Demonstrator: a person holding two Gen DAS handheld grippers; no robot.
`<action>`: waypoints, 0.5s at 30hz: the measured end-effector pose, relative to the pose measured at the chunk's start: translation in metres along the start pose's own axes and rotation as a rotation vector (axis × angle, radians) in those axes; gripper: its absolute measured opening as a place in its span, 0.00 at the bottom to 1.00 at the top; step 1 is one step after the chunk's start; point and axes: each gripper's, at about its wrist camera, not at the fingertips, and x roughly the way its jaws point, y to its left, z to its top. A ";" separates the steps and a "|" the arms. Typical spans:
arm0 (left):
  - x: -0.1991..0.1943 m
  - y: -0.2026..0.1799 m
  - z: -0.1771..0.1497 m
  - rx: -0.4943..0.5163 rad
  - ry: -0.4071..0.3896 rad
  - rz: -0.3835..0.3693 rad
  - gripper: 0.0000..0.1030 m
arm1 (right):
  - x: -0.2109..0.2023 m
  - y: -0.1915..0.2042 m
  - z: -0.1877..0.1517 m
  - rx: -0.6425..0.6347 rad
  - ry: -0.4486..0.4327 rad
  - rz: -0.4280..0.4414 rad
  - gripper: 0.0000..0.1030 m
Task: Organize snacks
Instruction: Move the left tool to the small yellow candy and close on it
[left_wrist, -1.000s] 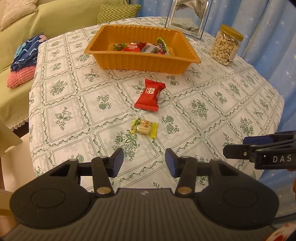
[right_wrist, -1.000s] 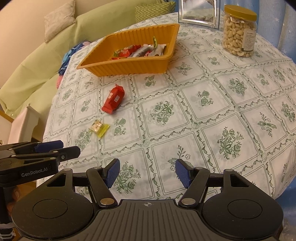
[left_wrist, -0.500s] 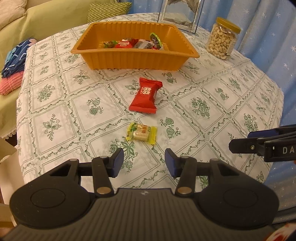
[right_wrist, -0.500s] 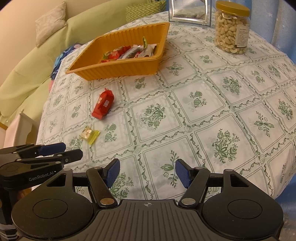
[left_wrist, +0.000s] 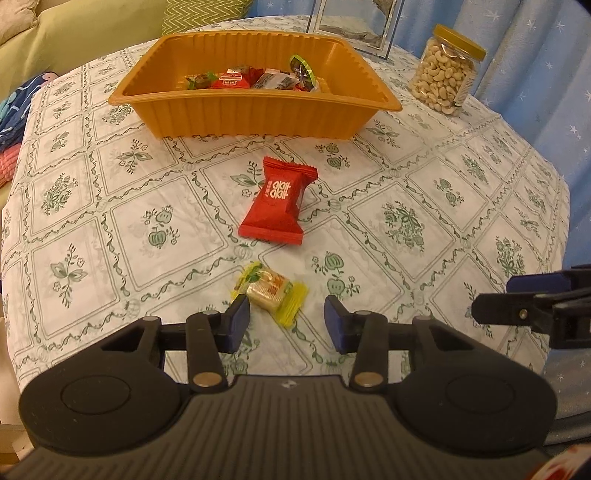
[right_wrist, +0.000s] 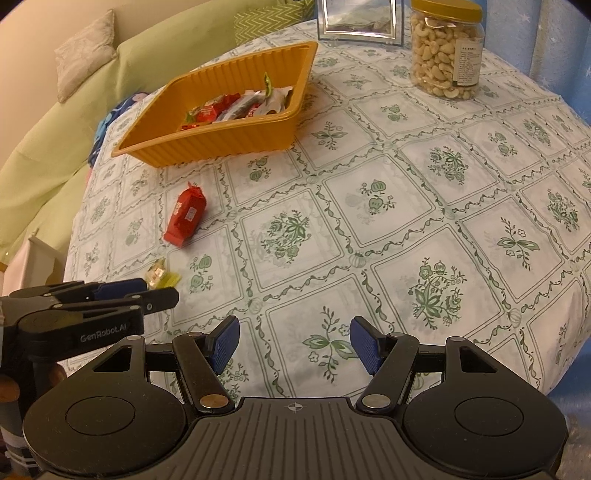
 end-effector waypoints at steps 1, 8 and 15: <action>0.002 0.000 0.002 -0.003 -0.001 0.002 0.38 | 0.000 -0.001 0.000 0.002 0.000 -0.001 0.64; 0.011 -0.006 0.011 0.026 -0.014 0.021 0.34 | 0.004 -0.006 0.004 0.014 0.006 -0.008 0.64; 0.011 -0.003 0.009 0.058 -0.021 0.045 0.20 | 0.006 -0.011 0.010 0.031 -0.002 -0.006 0.64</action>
